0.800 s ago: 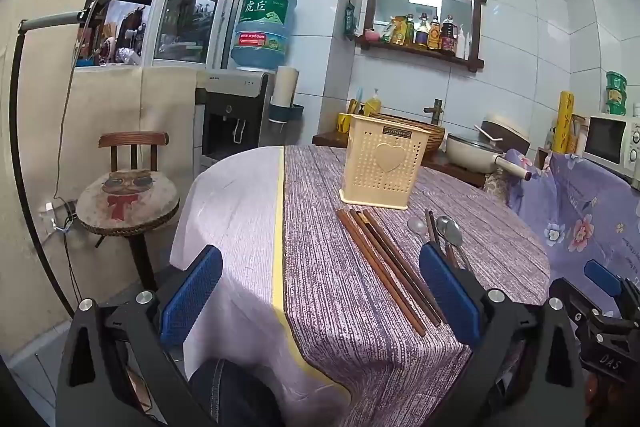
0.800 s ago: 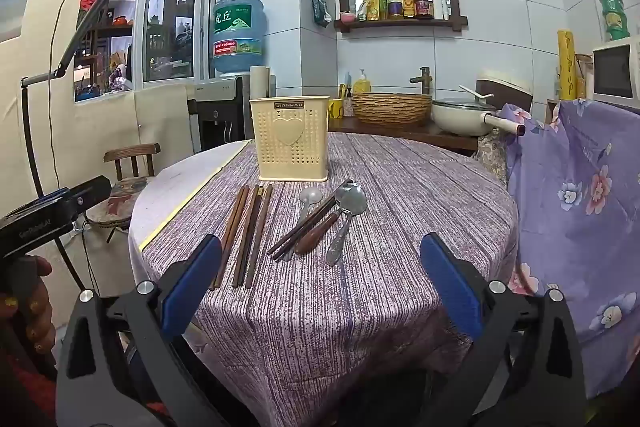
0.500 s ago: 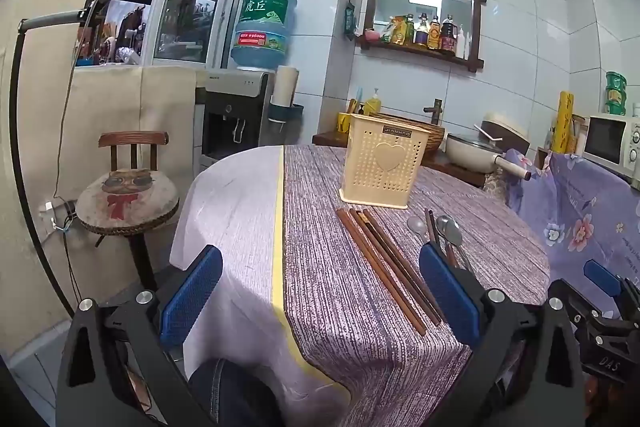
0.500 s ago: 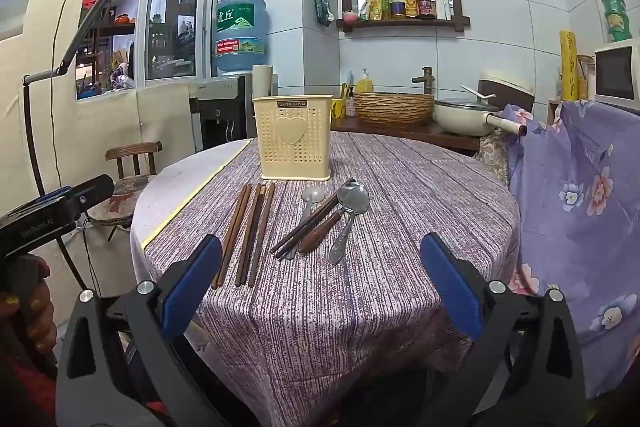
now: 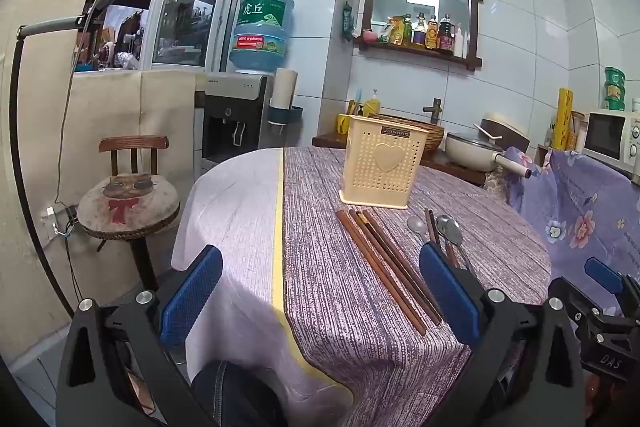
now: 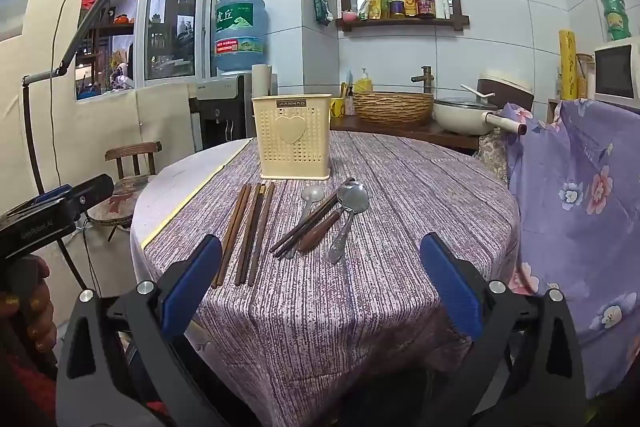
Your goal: Organize utensils
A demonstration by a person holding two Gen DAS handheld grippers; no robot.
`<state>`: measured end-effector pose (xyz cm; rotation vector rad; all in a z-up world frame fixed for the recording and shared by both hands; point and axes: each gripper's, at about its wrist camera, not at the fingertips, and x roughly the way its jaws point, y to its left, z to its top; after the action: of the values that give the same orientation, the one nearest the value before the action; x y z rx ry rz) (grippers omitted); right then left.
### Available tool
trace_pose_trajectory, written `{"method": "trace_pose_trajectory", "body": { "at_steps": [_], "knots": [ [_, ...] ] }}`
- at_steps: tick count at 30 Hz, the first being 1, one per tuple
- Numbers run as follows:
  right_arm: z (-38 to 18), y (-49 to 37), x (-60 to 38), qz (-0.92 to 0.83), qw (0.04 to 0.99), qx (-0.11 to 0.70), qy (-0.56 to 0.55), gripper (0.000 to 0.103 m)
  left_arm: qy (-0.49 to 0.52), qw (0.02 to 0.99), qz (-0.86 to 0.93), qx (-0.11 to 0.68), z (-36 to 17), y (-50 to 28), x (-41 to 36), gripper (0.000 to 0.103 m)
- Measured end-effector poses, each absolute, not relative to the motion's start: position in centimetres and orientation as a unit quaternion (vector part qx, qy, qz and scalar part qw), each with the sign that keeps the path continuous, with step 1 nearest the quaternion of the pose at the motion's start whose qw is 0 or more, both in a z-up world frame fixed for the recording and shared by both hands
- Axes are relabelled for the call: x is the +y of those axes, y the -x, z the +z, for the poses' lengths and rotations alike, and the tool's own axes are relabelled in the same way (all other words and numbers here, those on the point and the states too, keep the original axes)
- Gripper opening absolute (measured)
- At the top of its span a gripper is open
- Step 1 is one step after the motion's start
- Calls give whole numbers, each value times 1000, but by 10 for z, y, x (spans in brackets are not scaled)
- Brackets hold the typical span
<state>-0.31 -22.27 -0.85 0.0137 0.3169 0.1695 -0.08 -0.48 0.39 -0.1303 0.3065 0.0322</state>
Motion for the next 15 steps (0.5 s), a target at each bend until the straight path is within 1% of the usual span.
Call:
{"method": "trace_pose_trajectory", "body": {
  "at_steps": [15],
  "knots": [
    [-10, 4, -224, 83, 984, 160, -9, 98, 64, 986, 16, 153, 5, 2, -4, 98]
  ]
}}
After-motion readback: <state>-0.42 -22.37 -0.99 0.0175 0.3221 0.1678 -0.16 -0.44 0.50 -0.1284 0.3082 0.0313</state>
